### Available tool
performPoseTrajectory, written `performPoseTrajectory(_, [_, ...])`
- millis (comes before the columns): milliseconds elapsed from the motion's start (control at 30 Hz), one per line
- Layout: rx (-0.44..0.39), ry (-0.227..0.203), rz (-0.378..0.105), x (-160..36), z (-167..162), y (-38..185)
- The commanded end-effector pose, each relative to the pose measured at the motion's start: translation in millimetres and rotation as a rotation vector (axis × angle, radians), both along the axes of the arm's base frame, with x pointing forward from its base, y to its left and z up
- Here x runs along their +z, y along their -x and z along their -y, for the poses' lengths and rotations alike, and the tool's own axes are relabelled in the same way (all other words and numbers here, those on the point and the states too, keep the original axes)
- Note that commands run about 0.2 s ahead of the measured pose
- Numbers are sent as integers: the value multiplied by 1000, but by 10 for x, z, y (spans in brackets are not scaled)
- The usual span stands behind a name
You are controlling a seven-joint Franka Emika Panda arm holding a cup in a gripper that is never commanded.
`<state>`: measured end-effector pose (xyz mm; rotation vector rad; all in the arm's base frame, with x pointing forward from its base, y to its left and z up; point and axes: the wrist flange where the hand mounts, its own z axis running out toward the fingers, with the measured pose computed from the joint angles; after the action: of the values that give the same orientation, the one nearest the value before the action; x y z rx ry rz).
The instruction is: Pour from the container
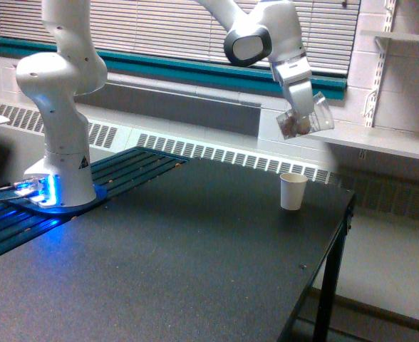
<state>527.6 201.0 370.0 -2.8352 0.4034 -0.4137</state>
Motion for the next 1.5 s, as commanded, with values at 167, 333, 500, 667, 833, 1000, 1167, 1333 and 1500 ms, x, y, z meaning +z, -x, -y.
performPoseTrajectory(167, [109,56,-19,-255,-190,145])
performPoseTrajectory(333, [132,83,-32,-362,-208,187])
performPoseTrajectory(500, [152,102,-46,-469,-237,233])
performPoseTrajectory(667, [175,120,-69,-589,-260,292])
performPoseTrajectory(833, [195,144,-95,-707,-277,349])
performPoseTrajectory(1000, [208,162,-113,-799,-297,383])
performPoseTrajectory(1167, [225,182,-128,-873,-337,411])
performPoseTrajectory(1333, [243,204,-146,-957,-380,443])
performPoseTrajectory(1500, [268,233,-167,-1042,-437,476])
